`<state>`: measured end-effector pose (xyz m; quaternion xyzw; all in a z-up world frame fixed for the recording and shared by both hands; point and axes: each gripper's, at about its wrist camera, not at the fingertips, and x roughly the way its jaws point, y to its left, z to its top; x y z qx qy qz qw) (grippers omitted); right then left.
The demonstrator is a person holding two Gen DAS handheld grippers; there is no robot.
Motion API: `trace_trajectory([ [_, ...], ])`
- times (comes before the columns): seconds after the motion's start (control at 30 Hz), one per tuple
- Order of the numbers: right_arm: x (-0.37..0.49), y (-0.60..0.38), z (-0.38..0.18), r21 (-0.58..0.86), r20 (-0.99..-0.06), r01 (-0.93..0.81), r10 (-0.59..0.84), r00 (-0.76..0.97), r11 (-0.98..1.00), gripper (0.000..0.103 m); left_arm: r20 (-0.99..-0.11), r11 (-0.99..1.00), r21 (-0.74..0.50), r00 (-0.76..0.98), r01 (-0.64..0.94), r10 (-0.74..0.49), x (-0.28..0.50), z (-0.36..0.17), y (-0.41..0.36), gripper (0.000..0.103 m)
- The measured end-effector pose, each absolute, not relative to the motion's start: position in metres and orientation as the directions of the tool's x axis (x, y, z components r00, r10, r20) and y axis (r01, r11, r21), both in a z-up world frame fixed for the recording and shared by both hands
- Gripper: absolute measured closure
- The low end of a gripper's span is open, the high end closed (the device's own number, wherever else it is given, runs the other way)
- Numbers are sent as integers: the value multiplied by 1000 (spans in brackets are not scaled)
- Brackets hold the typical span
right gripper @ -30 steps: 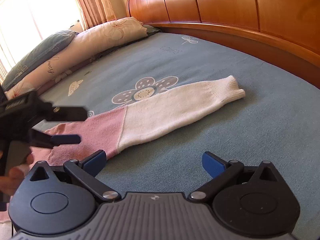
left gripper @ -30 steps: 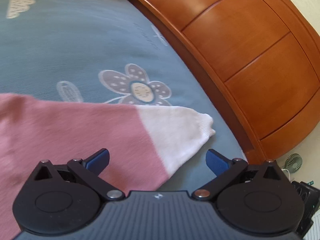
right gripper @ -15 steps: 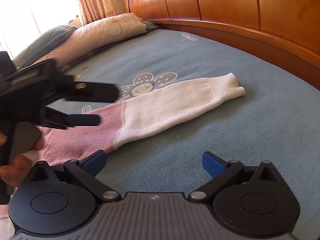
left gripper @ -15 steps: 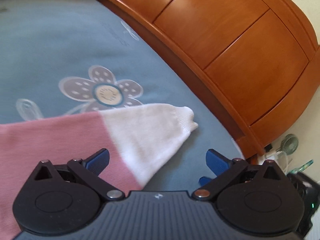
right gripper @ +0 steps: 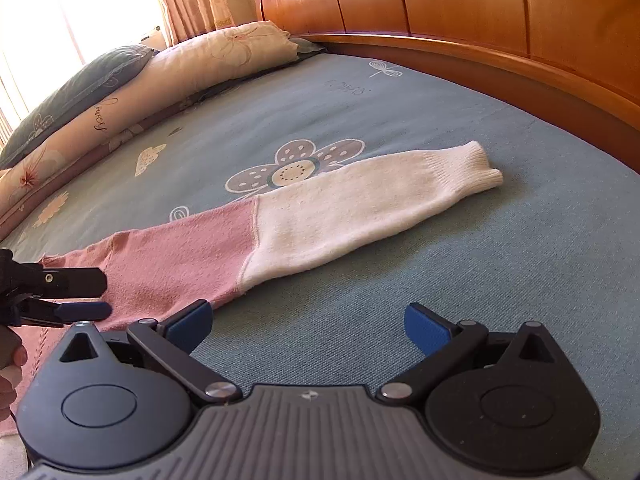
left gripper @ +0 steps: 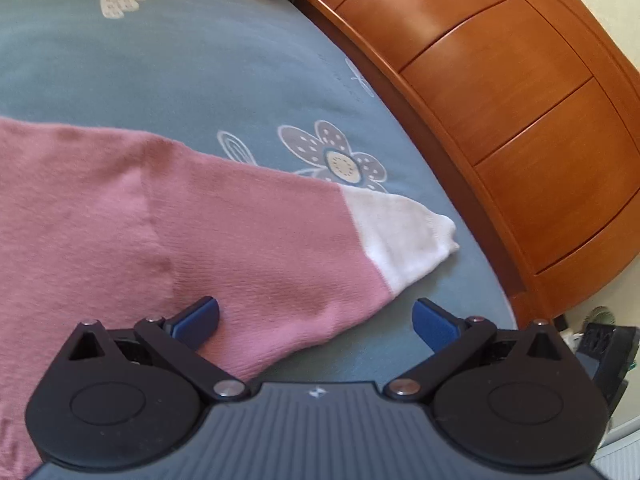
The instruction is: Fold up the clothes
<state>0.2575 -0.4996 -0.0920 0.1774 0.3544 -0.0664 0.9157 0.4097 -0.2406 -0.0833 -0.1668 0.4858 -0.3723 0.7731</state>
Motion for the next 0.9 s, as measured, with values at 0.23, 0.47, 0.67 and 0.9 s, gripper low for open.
trace_trajectory([
  [0.23,260,-495,-92,287,-670,229,23,742,930,0,-598,676,-606,319,420,-735,391,-56,-216,1],
  [0.47,259,-496,-92,289,-671,240,17,742,927,0,-638,695,-636,278,336,-718,371,-81,-191,1],
  [0.67,262,-491,-92,281,-672,235,16,740,931,0,-627,688,-652,283,318,-725,382,-90,-204,1],
  [0.9,263,-488,-93,280,-670,226,21,742,933,0,-606,672,-672,290,311,-740,359,-85,-172,1],
])
